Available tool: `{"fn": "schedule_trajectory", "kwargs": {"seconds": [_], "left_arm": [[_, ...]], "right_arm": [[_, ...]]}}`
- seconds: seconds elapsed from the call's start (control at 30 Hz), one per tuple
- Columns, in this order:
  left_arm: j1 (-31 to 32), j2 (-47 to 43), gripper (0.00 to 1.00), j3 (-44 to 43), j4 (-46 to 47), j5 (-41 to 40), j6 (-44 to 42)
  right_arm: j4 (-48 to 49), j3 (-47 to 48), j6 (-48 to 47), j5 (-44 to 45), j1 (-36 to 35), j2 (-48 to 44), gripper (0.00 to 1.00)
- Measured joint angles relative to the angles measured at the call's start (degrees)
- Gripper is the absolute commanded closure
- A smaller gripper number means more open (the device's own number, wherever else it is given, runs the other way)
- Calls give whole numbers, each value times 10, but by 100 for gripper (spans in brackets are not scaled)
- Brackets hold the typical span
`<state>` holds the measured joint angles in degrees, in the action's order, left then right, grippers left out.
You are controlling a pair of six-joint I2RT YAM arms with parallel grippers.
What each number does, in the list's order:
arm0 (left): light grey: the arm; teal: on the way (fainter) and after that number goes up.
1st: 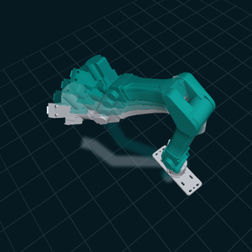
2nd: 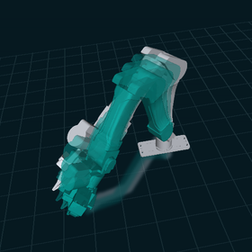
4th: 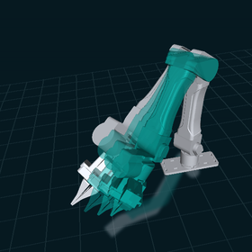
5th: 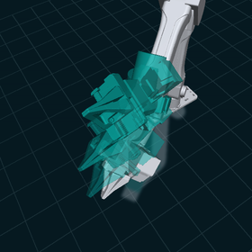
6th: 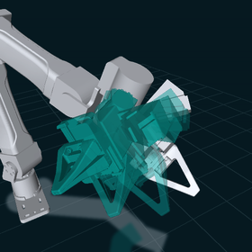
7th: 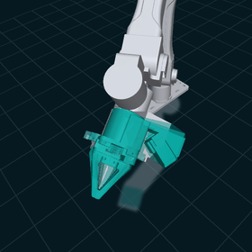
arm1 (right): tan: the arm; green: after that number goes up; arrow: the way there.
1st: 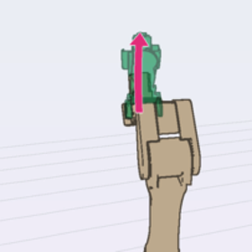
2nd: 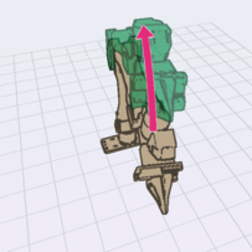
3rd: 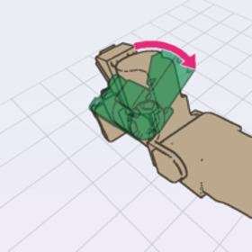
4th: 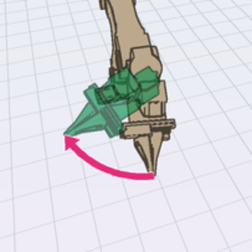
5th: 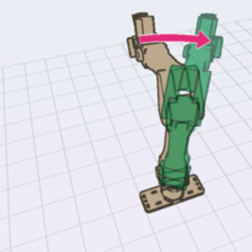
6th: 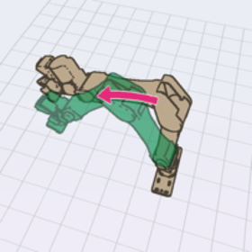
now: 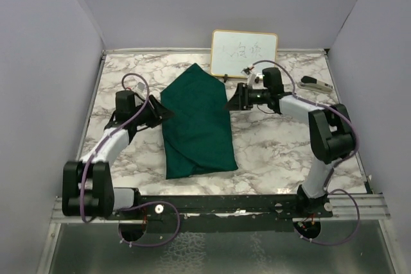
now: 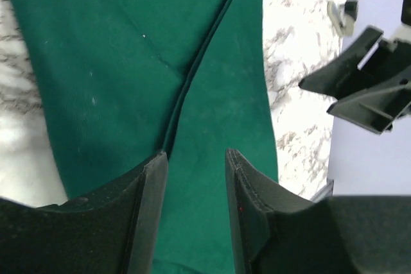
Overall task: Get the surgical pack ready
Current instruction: Pack the surgical kit at the center of the board.
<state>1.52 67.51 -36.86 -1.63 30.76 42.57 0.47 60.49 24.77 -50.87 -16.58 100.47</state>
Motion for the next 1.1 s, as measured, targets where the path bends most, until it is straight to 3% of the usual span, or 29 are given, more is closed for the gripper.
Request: {"fn": "schedule_trajectory", "kwargs": {"seconds": [0.13, 0.27, 0.43, 0.97, 1.1], "left_arm": [[-1, 144, 62, -23, 67, 68, -7], [-12, 236, 67, -35, 110, 101, -11], [-35, 337, 68, -66, 157, 114, -10], [-91, 496, 67, -225, 203, 145, 22], [-91, 539, 61, -288, 205, 149, 31]], "right_arm": [[64, 57, 50, -65, -12, 110, 58], [125, 70, 103, -103, -18, 196, 58], [129, 87, 111, -104, -18, 245, 58], [126, 248, 117, -100, -3, 350, 57], [101, 316, 117, -86, 4, 382, 55]]}}
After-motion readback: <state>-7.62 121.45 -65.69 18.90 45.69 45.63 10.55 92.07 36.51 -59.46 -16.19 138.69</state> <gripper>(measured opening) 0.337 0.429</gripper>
